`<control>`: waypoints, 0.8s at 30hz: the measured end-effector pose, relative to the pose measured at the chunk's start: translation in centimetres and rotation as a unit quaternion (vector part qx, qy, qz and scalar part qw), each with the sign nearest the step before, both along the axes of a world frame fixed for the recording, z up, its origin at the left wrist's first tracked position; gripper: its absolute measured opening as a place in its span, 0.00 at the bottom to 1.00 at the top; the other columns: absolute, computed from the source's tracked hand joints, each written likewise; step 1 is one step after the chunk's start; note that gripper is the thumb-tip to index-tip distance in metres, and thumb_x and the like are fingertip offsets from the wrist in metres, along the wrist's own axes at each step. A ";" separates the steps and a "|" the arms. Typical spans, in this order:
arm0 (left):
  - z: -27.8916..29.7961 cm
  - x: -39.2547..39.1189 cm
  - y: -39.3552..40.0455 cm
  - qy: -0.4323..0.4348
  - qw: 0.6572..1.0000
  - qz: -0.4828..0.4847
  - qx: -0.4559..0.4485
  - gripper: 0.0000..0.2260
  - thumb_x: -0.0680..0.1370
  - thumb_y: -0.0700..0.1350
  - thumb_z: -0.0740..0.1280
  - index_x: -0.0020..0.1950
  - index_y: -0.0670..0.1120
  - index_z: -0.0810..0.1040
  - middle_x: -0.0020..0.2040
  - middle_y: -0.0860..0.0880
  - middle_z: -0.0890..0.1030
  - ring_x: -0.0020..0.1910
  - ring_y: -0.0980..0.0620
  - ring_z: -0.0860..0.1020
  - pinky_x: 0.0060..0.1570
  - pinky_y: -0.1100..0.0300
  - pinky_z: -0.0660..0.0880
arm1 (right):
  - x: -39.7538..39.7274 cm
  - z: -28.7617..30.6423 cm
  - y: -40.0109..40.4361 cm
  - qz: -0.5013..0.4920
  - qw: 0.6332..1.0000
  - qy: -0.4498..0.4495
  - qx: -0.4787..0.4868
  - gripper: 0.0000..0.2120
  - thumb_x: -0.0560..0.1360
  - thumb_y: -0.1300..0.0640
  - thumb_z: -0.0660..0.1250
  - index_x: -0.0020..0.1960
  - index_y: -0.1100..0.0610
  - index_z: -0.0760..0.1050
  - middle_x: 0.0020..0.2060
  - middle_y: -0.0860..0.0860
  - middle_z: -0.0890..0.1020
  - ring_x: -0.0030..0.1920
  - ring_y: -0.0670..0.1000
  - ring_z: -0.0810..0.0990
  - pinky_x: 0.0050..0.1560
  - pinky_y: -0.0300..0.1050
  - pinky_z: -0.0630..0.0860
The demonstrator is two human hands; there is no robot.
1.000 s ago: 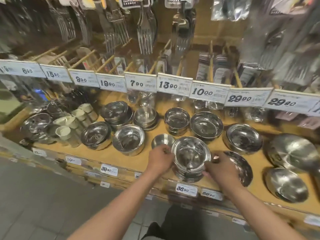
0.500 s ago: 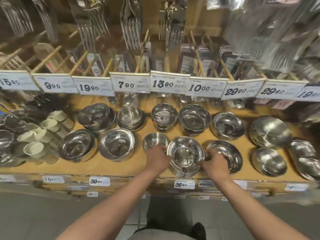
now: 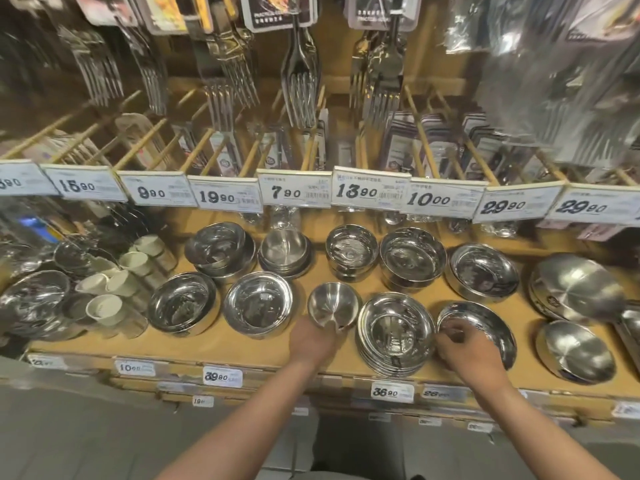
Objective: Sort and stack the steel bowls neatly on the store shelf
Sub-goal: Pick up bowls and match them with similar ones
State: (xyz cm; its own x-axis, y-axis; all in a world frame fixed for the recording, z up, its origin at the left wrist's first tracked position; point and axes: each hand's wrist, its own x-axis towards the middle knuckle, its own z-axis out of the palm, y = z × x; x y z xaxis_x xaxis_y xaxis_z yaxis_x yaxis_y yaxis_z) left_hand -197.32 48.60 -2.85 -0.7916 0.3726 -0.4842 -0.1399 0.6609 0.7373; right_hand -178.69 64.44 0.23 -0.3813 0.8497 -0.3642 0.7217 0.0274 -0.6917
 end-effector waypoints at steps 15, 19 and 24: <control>-1.2 -2.8 0.7 -0.109 0.989 0.095 0.018 0.12 0.79 0.42 0.69 0.58 0.36 0.76 0.51 0.37 0.83 0.49 0.37 0.84 0.52 0.42 0.82 | 1.0 1.3 -1.1 -0.054 0.993 0.103 0.000 0.07 0.78 0.58 0.67 0.51 0.47 0.78 0.42 0.49 0.84 0.43 0.55 0.84 0.52 0.59 0.82; 0.4 -2.6 0.8 -0.114 0.989 0.086 0.034 0.12 0.80 0.47 0.68 0.53 0.38 0.77 0.48 0.39 0.85 0.49 0.41 0.85 0.54 0.45 0.82 | 0.7 1.7 -1.4 -0.042 0.992 0.117 0.015 0.08 0.79 0.58 0.63 0.53 0.48 0.78 0.41 0.51 0.84 0.39 0.54 0.81 0.45 0.53 0.79; 2.9 -3.1 1.2 -0.118 0.984 0.084 0.103 0.11 0.78 0.46 0.71 0.51 0.39 0.78 0.48 0.39 0.85 0.49 0.39 0.85 0.55 0.44 0.82 | 0.1 1.9 -1.6 -0.026 0.989 0.142 0.018 0.09 0.80 0.58 0.62 0.52 0.48 0.79 0.36 0.46 0.83 0.29 0.41 0.76 0.36 0.43 0.74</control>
